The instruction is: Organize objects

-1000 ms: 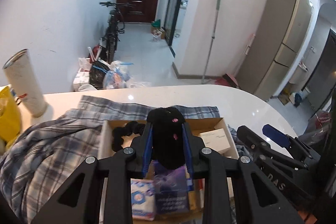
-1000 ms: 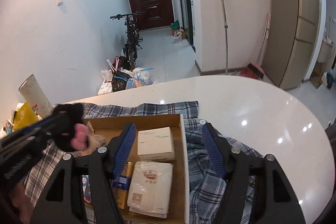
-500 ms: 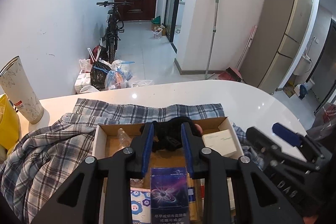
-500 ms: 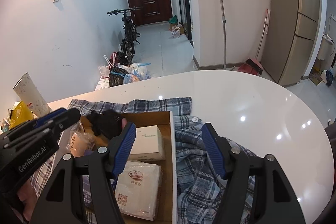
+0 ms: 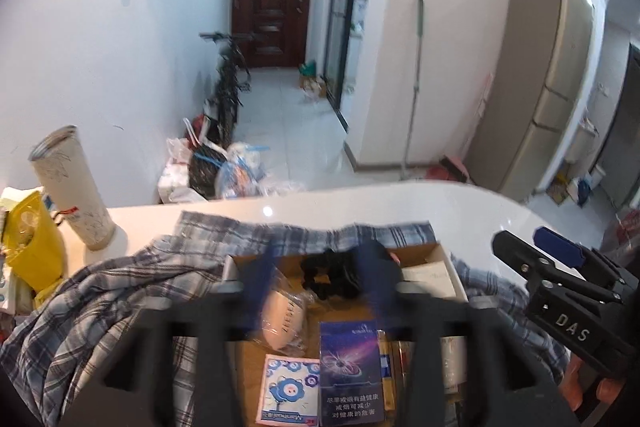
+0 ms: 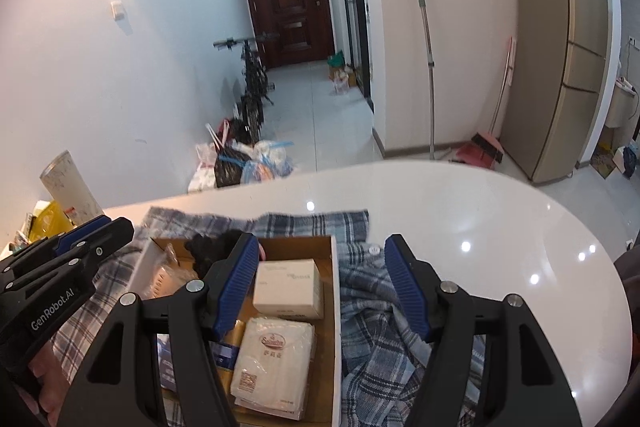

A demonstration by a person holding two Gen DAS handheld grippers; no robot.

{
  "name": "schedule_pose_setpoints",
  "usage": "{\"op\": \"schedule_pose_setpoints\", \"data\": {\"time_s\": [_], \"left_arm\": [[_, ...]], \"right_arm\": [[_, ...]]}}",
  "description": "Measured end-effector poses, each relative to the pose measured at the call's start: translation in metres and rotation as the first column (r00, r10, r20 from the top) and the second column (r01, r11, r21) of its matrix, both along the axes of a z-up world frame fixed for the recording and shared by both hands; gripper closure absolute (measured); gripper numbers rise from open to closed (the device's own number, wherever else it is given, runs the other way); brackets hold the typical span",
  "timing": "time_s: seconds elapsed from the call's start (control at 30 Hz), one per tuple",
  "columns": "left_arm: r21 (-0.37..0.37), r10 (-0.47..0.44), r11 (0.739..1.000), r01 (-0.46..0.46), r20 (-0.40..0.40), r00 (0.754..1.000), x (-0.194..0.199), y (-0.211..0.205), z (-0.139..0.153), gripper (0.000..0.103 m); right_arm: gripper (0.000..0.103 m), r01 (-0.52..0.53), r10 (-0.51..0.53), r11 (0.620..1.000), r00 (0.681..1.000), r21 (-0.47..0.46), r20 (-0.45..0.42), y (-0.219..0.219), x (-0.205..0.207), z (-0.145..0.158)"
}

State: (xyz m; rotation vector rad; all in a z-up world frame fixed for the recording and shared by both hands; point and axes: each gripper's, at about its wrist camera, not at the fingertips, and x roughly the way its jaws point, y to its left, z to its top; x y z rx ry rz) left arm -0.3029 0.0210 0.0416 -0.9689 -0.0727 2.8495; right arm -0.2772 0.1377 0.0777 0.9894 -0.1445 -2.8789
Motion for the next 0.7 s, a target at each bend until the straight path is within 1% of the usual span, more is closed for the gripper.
{"op": "schedule_pose_setpoints", "data": {"time_s": [0.03, 0.07, 0.1, 0.13, 0.17, 0.2, 0.27, 0.37, 0.43, 0.5, 0.6, 0.67, 0.7], "left_arm": [[-0.008, 0.029, 1.0, -0.029, -0.042, 0.999, 0.006, -0.002, 0.005, 0.002], [-0.015, 0.051, 0.999, -0.052, -0.092, 0.994, 0.012, -0.004, 0.009, 0.0], [-0.027, 0.061, 0.998, -0.065, -0.133, 0.989, 0.018, -0.005, 0.014, 0.0], [-0.043, 0.053, 0.997, -0.06, -0.162, 0.985, 0.023, -0.005, 0.018, 0.0], [-0.058, 0.035, 0.997, -0.046, -0.177, 0.984, 0.027, -0.004, 0.021, 0.0], [-0.075, 0.019, 0.997, -0.033, -0.187, 0.982, 0.031, -0.003, 0.024, 0.0], [-0.095, 0.019, 0.995, -0.039, -0.204, 0.979, 0.037, -0.003, 0.028, 0.0], [-0.096, 0.02, 0.994, -0.043, -0.221, 0.975, 0.045, -0.006, 0.034, 0.0], [-0.091, 0.021, 0.995, -0.043, -0.229, 0.973, 0.05, -0.009, 0.038, 0.0], [-0.097, 0.024, 0.994, -0.049, -0.241, 0.97, 0.055, -0.011, 0.044, 0.0], [-0.082, 0.031, 0.995, -0.055, -0.27, 0.962, 0.068, -0.016, 0.059, 0.0], [-0.067, 0.022, 0.997, -0.045, -0.305, 0.952, 0.083, -0.02, 0.072, 0.0], [-0.058, 0.026, 0.997, -0.048, -0.332, 0.943, 0.092, -0.022, 0.08, 0.0]], "right_arm": [[0.038, -0.001, 0.001, 1.0, 1.0, -0.007, -0.014, 0.001, 0.002, 0.004], [0.034, -0.003, 0.003, 1.0, 1.0, -0.013, -0.024, 0.001, 0.004, 0.007], [0.023, -0.002, 0.001, 1.0, 0.999, -0.021, -0.036, 0.003, 0.005, 0.009], [0.016, 0.007, -0.008, 1.0, 0.998, -0.028, -0.056, 0.004, 0.008, 0.013], [0.004, 0.017, -0.019, 0.999, 0.997, -0.034, -0.077, 0.006, 0.01, 0.015], [0.0, 0.027, -0.031, 0.999, 0.994, -0.04, -0.101, 0.006, 0.013, 0.018], [0.0, 0.038, -0.043, 0.998, 0.99, -0.041, -0.134, 0.008, 0.017, 0.023], [0.0, -0.003, -0.002, 0.999, 0.993, -0.042, -0.116, 0.004, 0.015, 0.028], [0.0, -0.026, 0.019, 0.998, 0.993, -0.059, -0.117, 0.001, 0.016, 0.035], [0.0, -0.034, 0.025, 0.998, 0.99, -0.061, -0.14, 0.0, 0.02, 0.043], [0.0, -0.052, 0.046, 0.998, 0.982, -0.031, -0.182, -0.006, 0.034, 0.058], [0.0, -0.057, 0.054, 0.998, 0.974, -0.008, -0.22, -0.01, 0.046, 0.069], [0.0, -0.056, 0.054, 0.998, 0.97, -0.001, -0.239, -0.011, 0.052, 0.074]]}}
